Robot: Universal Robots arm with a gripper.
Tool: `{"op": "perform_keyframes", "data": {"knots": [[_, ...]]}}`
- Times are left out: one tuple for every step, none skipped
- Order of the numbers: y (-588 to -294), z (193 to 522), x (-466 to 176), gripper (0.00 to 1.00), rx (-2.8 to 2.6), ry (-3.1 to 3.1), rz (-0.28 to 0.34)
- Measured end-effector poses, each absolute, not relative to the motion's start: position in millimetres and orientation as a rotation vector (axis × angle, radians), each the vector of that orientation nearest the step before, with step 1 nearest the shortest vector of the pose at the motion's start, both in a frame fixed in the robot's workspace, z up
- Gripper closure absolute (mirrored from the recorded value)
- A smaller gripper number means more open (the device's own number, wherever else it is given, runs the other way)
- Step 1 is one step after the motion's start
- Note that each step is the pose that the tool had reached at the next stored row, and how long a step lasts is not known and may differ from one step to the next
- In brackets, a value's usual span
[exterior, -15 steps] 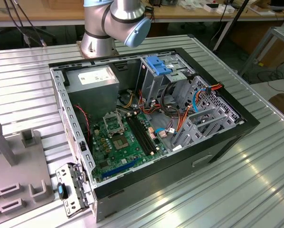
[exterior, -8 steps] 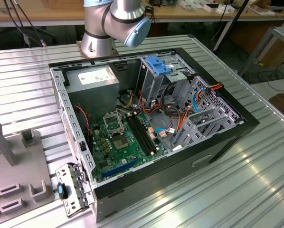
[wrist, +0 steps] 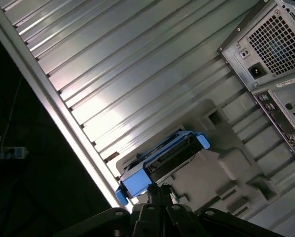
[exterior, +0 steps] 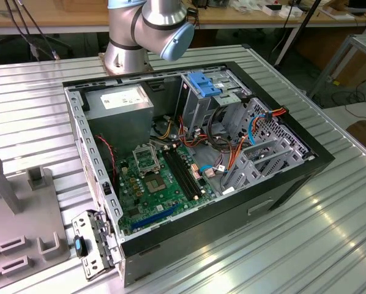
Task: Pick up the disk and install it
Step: 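Pick up the disk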
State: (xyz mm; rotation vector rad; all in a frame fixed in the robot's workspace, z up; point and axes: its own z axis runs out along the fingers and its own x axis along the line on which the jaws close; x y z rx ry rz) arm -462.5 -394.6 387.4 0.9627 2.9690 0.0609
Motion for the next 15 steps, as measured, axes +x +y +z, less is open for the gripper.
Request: {"op": "perform_keyframes", "data": {"knots": [[-394.6, 387.4, -462.5, 0.89, 0.985, 2.962, 0.061], [-394.6, 387.4, -462.5, 0.89, 0.998, 2.957, 0.060], [-394.6, 387.3, -462.5, 0.89, 1.030, 2.945, 0.060], [-394.6, 387.2, -462.5, 0.89, 1.052, 2.937, 0.060], [-394.6, 387.1, -462.5, 0.89, 1.068, 2.931, 0.060], [-394.6, 387.0, -462.5, 0.89, 1.092, 2.922, 0.059], [-394.6, 386.9, -462.5, 0.89, 1.106, 2.916, 0.059], [-394.6, 386.8, -462.5, 0.89, 1.120, 2.911, 0.059], [-394.6, 386.8, -462.5, 0.89, 1.137, 2.904, 0.059], [-394.6, 386.7, -462.5, 0.89, 1.151, 2.899, 0.059], [-394.6, 386.7, -462.5, 0.89, 1.168, 2.892, 0.059], [-394.6, 386.6, -462.5, 0.89, 1.183, 2.885, 0.058], [-394.6, 386.5, -462.5, 0.89, 1.212, 2.873, 0.058], [-394.5, 386.4, -462.5, 0.89, 1.229, 2.865, 0.058], [-394.6, 386.2, -462.5, 0.89, 1.245, 2.858, 0.058]]}}
